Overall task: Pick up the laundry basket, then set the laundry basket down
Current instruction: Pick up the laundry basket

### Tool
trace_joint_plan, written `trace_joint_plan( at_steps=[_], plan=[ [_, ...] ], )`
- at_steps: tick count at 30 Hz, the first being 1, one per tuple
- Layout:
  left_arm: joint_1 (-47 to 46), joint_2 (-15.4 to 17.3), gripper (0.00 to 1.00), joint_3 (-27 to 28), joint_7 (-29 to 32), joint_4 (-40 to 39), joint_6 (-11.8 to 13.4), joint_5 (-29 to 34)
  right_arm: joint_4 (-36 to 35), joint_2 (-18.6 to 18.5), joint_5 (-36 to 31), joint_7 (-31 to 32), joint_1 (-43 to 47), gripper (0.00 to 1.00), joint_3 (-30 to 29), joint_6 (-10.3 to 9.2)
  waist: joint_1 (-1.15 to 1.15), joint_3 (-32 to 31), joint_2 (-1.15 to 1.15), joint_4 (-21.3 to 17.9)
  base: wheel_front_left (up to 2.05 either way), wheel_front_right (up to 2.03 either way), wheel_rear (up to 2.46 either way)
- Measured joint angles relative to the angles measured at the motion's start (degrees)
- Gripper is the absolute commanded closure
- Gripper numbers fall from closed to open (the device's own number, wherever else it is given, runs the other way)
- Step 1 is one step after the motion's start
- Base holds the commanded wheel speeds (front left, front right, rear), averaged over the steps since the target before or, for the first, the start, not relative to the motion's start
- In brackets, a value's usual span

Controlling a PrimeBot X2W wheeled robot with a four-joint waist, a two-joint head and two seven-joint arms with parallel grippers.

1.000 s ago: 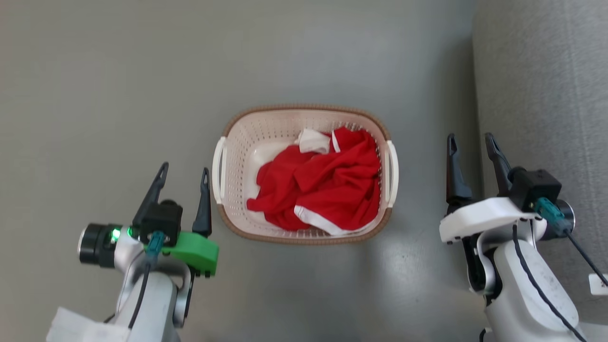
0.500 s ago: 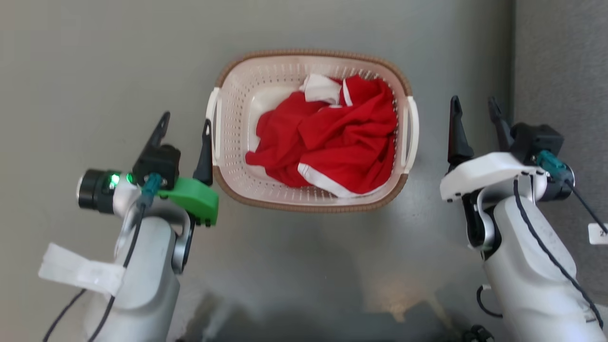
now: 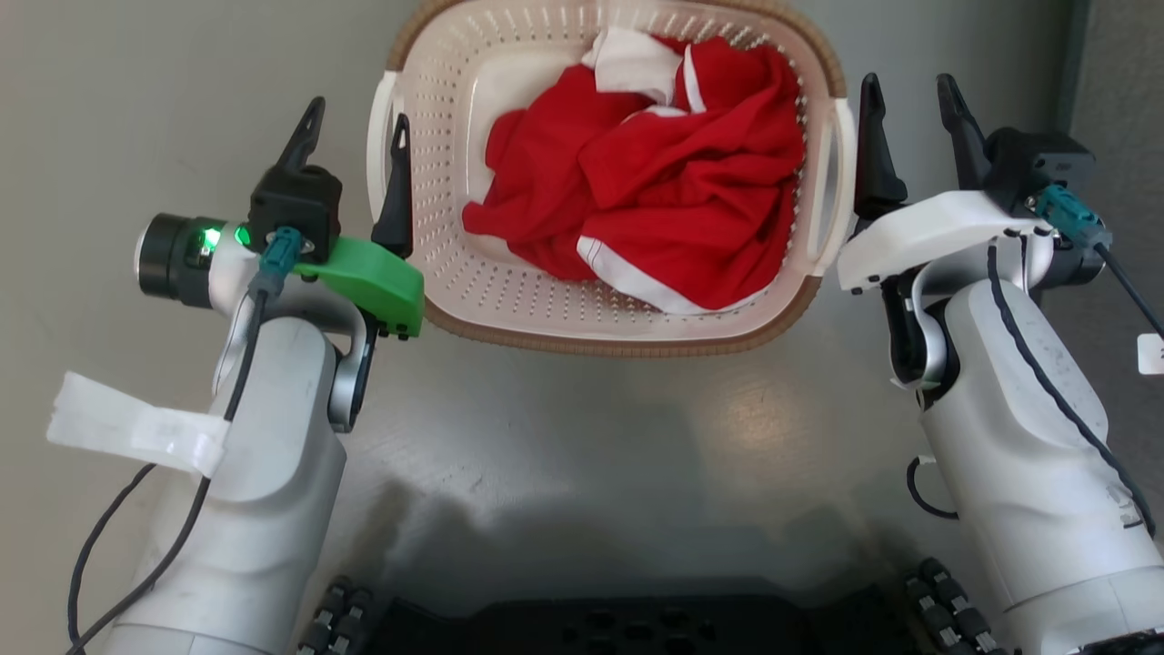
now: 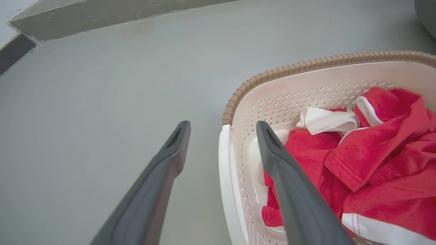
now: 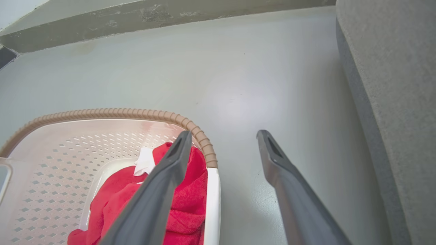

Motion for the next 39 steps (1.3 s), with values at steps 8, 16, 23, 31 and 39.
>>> trace_joint_plan(
  at_steps=[8, 16, 23, 31, 39],
  plan=[
    [-2.49, -0.04, 0.00, -1.35, 0.00, 0.81, 0.01, -1.38, 1.83, -0.05, 0.33, -0.01, -1.95, 0.00, 0.81, 0.00, 0.00, 3.91, 0.00, 0.41, 0.00, 0.00, 0.00],
    [-3.04, -0.08, 0.00, -2.23, -0.07, 5.68, 0.40, -2.15, 4.49, -0.08, 1.87, -0.01, -2.35, 0.00, 2.63, 0.00, 0.00, 5.14, 0.00, 0.42, 0.00, 0.00, 0.00],
    [-3.05, -0.09, 0.00, -2.42, -0.07, 9.57, 0.58, -3.26, 6.67, -0.09, 2.90, 0.00, -3.08, 0.00, 3.68, 0.00, 0.00, 5.85, 0.00, 0.37, 0.00, 0.00, 0.00],
    [-5.39, -0.10, 0.00, -2.91, -0.07, 11.83, 0.58, -5.20, 9.21, -0.13, 3.87, 0.00, -4.39, 0.00, 4.63, 0.00, 0.00, 6.75, 0.00, 0.41, 0.00, 0.00, 0.00],
    [-7.16, -0.33, 0.00, -3.98, -0.27, 15.15, 0.51, -5.98, 11.21, -0.18, 5.97, 0.00, -5.93, 0.00, 6.37, 0.00, 0.00, 7.25, 0.00, 0.54, 0.00, 0.00, 0.00]
  ],
)
